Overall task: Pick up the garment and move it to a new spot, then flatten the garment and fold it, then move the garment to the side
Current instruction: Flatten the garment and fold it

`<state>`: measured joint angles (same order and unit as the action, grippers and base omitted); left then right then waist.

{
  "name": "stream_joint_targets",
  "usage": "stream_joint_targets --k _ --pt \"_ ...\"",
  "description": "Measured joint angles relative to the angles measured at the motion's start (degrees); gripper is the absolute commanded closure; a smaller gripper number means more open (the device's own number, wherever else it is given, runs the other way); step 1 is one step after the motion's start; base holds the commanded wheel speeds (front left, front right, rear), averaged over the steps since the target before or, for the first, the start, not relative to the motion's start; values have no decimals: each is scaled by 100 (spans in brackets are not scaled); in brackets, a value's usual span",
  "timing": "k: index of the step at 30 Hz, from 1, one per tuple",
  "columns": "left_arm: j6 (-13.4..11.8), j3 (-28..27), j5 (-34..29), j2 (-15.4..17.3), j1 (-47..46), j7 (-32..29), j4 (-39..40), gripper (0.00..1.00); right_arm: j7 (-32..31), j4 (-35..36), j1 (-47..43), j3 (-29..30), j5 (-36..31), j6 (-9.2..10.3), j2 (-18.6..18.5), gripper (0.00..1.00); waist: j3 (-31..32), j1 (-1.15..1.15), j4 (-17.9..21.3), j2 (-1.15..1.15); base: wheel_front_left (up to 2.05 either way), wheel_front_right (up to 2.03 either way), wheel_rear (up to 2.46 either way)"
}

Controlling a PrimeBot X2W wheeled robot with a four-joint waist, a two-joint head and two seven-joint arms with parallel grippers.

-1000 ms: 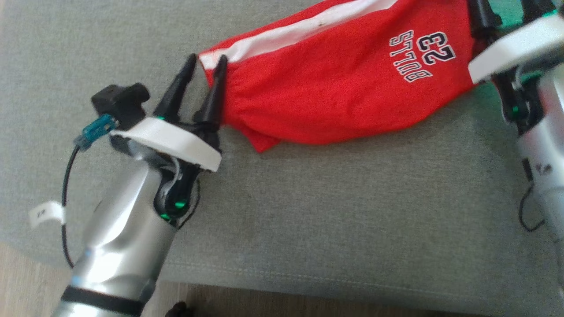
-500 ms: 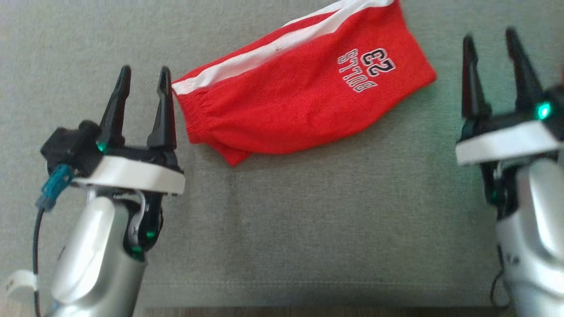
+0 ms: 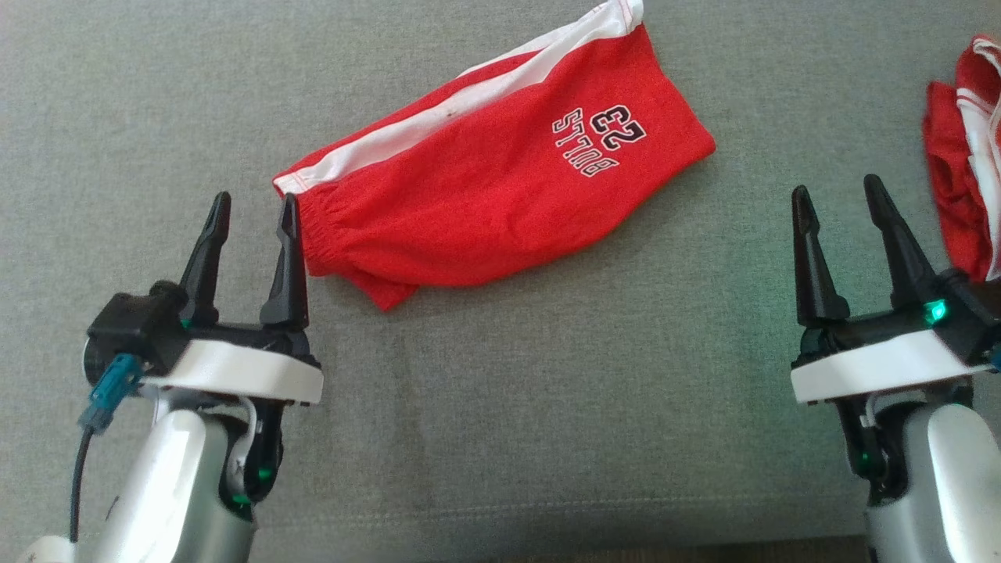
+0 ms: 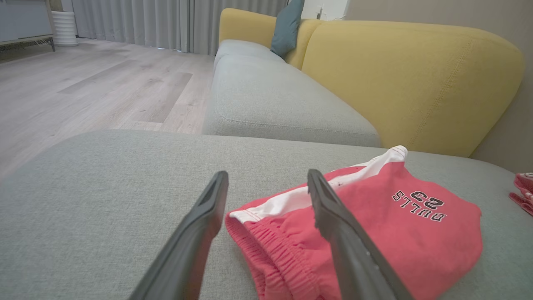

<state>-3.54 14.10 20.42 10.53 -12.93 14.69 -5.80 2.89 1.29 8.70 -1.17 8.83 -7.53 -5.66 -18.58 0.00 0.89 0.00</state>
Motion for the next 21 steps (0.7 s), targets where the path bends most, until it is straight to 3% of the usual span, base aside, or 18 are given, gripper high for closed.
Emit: stream_joint_targets --k 15,21 --pt "59 -56 -77 -103 -13 0 -1 0 -224 207 -2 121 -31 0 13 0 -94 0 -113 0 0 0 0" --pt "160 -71 -127 -202 -163 0 18 0 -602 -383 509 -27 198 0 -203 0 -325 0 -238 0 0 0 0"
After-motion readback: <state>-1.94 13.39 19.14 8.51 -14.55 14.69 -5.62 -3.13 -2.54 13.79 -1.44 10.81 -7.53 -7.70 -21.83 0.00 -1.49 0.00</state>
